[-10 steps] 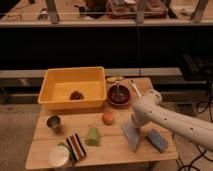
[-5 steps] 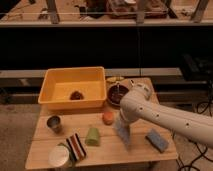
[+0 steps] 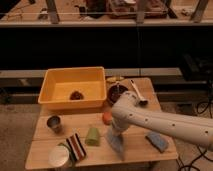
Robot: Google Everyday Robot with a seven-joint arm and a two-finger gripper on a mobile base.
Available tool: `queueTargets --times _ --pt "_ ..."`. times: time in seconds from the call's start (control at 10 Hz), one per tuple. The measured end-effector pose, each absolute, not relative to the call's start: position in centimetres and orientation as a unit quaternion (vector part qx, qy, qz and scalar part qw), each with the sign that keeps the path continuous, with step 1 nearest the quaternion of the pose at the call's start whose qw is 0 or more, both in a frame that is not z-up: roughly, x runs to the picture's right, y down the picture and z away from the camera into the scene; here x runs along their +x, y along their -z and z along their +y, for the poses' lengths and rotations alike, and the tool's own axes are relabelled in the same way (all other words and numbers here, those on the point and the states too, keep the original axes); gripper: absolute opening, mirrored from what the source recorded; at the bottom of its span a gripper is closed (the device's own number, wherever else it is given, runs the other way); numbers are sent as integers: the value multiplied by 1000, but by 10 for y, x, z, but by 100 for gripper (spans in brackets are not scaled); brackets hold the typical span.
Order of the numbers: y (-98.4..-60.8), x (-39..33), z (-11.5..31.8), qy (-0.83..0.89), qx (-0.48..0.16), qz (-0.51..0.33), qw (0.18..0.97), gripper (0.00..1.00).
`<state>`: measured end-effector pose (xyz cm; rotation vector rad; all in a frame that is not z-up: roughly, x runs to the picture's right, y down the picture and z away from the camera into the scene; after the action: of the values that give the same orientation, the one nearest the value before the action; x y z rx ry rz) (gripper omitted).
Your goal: Wipe table surface with towel
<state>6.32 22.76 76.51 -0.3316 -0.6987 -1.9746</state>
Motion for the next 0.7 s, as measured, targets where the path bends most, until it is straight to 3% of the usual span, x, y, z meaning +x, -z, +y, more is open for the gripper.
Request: queueTargets --times 0.5,0.7 --pt "-734 101 266 815 -140 -306 472 10" --pt "-740 128 284 804 -162 -311 481 10"
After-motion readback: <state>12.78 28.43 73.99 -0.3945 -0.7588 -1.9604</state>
